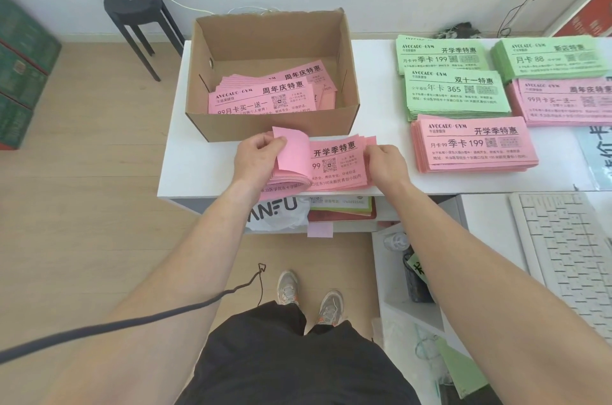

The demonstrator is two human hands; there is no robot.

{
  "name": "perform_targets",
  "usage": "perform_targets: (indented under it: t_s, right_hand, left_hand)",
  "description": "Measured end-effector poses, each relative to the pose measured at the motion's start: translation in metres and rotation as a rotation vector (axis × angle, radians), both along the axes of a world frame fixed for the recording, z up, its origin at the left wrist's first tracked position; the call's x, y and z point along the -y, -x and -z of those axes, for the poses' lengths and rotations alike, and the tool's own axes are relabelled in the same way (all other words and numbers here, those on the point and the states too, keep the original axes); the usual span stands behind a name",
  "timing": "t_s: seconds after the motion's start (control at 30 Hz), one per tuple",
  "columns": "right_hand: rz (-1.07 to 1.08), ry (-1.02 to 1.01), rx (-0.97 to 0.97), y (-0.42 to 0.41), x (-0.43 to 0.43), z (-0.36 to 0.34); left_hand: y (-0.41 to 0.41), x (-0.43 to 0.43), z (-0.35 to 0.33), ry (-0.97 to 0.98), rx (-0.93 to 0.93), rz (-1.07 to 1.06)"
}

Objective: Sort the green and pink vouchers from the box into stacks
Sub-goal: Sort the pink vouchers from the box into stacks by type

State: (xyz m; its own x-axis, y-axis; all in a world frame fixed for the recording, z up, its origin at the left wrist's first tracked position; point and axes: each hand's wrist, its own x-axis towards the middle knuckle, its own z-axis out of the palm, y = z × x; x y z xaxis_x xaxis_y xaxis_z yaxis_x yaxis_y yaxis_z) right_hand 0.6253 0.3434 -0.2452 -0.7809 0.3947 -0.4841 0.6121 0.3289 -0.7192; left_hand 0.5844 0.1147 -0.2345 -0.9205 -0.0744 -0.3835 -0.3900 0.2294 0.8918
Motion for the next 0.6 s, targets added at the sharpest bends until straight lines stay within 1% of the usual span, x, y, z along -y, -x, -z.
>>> perform_targets:
  t_s: [0.13, 0.23, 0.37, 0.5, 0.6]
  right_hand:
    - [-0.056, 0.002, -0.007, -0.001, 0.001, -0.002]
    - [-0.062, 0.007, -0.047, -0.001, 0.002, -0.001]
    - [-0.097, 0.113, -0.137, -0.006, 0.01, -0.013]
    - [-0.1, 0.254, -0.226, -0.009, 0.021, -0.026]
    - [-0.117, 0.282, -0.318, -0.007, 0.025, -0.03]
  left_hand:
    - [0.0, 0.003, 0.0, 0.024, 0.008, 0.032]
    - [0.0, 0.003, 0.0, 0.032, -0.002, 0.044]
    - [-0.005, -0.001, 0.0, 0.053, -0.082, 0.126]
    - [-0.009, -0.014, -0.002, 0.107, -0.183, 0.277]
    - [-0.01, -0.027, -0.005, 0.163, -0.167, 0.297]
